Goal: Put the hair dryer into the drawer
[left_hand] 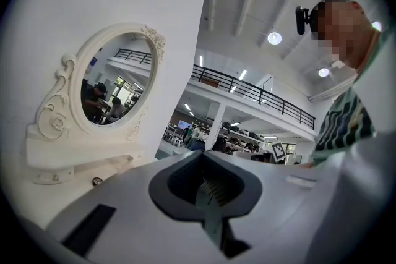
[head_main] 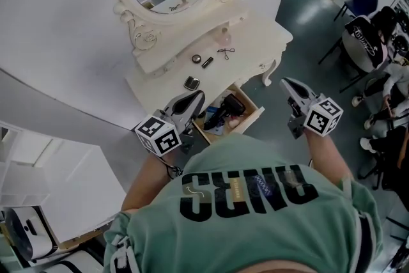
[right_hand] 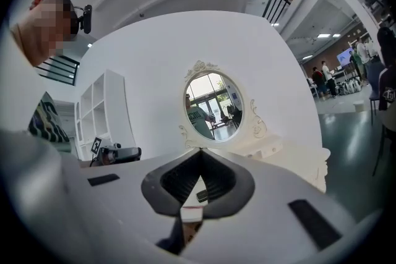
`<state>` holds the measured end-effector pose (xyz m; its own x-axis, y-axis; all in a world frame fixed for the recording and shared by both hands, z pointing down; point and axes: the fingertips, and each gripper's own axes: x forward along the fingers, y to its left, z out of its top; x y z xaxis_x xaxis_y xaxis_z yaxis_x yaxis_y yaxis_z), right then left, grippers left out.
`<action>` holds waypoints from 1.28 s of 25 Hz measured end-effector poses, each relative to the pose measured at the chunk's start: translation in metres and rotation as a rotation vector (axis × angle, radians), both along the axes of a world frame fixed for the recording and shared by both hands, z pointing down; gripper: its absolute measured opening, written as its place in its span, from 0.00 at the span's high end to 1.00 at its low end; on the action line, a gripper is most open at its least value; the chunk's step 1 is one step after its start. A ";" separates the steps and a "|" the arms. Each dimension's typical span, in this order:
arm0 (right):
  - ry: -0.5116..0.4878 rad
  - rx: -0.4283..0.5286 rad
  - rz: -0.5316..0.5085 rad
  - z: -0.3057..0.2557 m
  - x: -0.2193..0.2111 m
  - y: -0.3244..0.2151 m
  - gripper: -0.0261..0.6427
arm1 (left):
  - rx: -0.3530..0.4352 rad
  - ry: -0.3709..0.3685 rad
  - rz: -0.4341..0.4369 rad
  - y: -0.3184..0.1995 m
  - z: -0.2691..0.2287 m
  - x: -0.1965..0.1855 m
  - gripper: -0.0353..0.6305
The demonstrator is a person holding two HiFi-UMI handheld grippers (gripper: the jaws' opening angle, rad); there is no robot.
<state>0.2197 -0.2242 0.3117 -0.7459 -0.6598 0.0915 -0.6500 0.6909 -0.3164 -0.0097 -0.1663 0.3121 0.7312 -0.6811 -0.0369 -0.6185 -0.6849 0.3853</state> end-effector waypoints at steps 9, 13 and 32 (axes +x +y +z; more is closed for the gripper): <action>0.036 0.015 -0.012 0.002 -0.003 0.006 0.97 | 0.001 0.005 0.001 0.002 0.000 -0.003 0.93; 0.046 0.016 -0.012 0.003 -0.003 0.008 0.97 | 0.003 0.005 0.006 0.003 0.000 -0.001 0.93; 0.089 0.032 -0.046 0.009 -0.011 0.018 0.97 | 0.005 0.009 0.001 0.010 0.002 -0.006 0.93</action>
